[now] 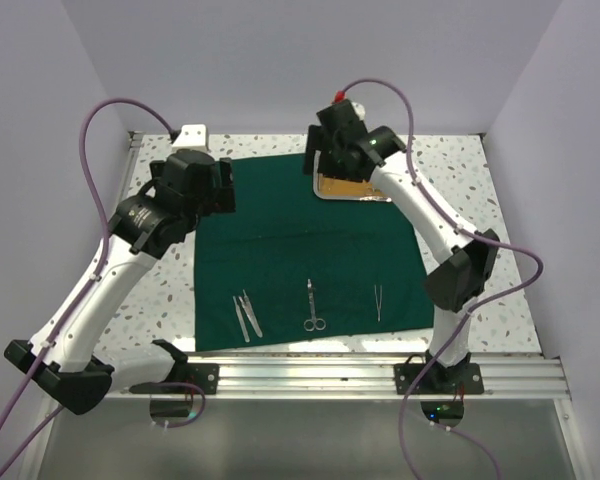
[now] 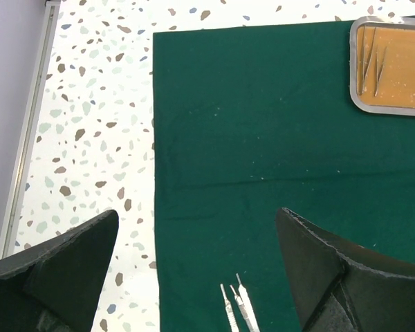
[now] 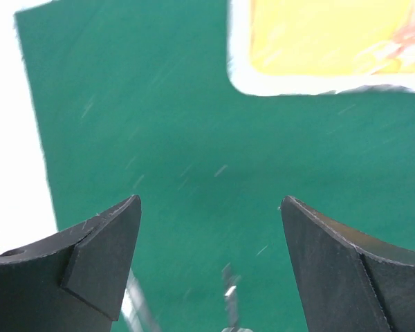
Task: Open and lay out the surgical kit
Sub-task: Pick up the medical item from the container.
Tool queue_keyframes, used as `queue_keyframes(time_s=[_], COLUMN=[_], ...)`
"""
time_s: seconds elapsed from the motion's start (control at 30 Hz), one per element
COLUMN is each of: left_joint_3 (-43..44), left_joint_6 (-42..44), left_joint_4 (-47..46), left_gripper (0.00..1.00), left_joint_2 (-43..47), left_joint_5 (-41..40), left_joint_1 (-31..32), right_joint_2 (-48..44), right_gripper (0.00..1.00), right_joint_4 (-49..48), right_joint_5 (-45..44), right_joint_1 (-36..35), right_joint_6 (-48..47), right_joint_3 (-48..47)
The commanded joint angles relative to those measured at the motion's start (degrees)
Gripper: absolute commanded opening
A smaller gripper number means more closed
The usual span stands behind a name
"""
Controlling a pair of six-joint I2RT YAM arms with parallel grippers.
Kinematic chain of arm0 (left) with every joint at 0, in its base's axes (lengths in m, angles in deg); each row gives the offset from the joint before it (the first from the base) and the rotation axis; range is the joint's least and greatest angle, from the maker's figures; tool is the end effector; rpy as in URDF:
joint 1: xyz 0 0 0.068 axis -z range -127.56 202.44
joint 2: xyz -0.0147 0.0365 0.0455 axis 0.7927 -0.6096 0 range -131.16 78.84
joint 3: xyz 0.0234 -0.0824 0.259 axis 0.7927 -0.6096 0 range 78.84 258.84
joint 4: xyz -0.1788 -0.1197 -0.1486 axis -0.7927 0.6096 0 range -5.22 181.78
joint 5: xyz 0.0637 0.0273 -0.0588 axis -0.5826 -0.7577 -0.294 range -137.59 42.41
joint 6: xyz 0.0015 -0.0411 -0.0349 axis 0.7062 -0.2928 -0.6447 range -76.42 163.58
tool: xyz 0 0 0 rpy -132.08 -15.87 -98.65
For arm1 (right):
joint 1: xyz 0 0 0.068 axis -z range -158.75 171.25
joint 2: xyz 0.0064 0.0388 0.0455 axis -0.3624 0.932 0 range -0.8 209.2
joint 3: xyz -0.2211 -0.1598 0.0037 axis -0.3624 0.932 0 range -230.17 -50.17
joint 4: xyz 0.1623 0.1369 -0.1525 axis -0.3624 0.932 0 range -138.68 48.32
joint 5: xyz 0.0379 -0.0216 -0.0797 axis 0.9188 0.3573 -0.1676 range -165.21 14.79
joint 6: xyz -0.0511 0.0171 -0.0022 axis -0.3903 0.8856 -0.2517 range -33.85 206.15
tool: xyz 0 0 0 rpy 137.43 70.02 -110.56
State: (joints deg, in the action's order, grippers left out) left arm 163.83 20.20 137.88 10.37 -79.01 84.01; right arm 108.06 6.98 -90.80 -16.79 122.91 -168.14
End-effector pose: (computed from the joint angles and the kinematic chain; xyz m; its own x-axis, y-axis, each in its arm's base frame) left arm 0.2012 -0.1018 0.4241 -0.5018 -0.0891 -0.8604 -0.1188 0.9924 -0.0335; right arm 0.3306 0.2464 0.3828 -0.7261 0.1637 -0.6678 -0.0168 0.9667 0.2552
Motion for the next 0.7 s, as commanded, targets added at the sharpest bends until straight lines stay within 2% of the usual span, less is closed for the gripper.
queue_keyframes(time_s=[0.0,0.2,0.33,0.67], left_joint_3=[2.11,0.09,-1.58,-4.04], left_joint_6=[0.26,-0.53,-1.23,-1.06], left_joint_4=[-2.39,-0.72,-0.02,0.25], left_gripper=[1.0,1.0,1.0,1.0], left_joint_2=[0.09,1.05,1.67,0.97], left_joint_5=[0.48,1.53,2.85,3.56], left_joint_1=[-0.11,-0.11,-0.11,-0.19], right_joint_2=[4.86,17.69,24.55,33.34], right_gripper=[0.86,0.83,0.81,0.74], right_joint_4=[4.63,6.48,6.04,0.94], right_joint_5=[-0.49,0.83,0.83,0.92], right_joint_1=[5.77,17.02,20.63,25.91], right_joint_6=[-7.12,-9.94,-10.91,-10.65], right_joint_3=[-5.15,-19.21,-27.38,-28.01])
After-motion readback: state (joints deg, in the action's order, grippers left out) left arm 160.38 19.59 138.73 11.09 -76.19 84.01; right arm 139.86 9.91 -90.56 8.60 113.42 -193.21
